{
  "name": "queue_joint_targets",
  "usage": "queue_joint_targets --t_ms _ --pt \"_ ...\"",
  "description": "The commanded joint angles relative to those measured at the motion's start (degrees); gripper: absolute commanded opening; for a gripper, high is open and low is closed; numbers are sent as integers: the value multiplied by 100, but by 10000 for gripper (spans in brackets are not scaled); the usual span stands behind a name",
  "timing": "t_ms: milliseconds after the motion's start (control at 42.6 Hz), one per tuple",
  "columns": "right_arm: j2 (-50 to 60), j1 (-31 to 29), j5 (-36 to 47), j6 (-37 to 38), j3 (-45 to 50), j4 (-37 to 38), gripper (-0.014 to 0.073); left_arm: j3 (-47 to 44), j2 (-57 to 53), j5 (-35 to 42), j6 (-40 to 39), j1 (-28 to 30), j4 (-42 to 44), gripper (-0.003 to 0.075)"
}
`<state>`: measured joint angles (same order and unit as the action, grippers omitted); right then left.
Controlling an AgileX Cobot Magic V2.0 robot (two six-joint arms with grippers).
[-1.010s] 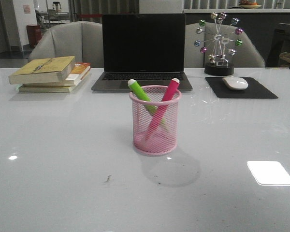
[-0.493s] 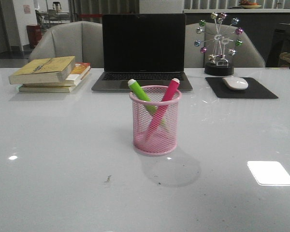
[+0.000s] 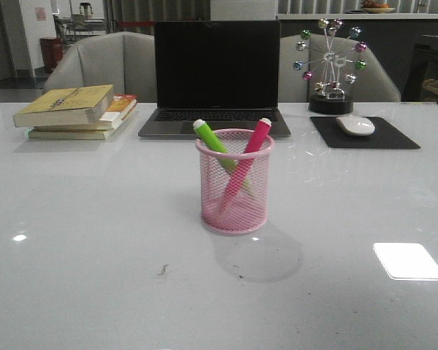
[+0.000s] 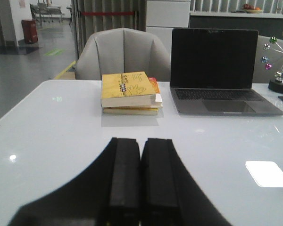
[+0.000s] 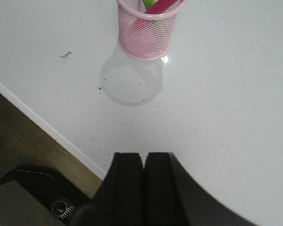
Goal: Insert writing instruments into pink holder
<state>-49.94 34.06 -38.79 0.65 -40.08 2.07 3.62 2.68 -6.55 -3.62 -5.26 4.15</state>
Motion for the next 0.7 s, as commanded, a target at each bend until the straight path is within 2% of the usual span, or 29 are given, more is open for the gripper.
queue_joint_targets --t_ms 0,117,164,681 --pt "63 -24 353 -65 -151 66 58 -181 -78 1127 8 104 -228 93" --pt "63 -24 353 -65 -151 66 58 -411 -255 1391 8 234 -415 93" --pt "63 -24 353 -65 -151 66 58 -411 -383 1202 8 238 -415 93" --pt "63 -24 367 -65 -151 66 58 -411 -407 1223 8 227 -415 93"
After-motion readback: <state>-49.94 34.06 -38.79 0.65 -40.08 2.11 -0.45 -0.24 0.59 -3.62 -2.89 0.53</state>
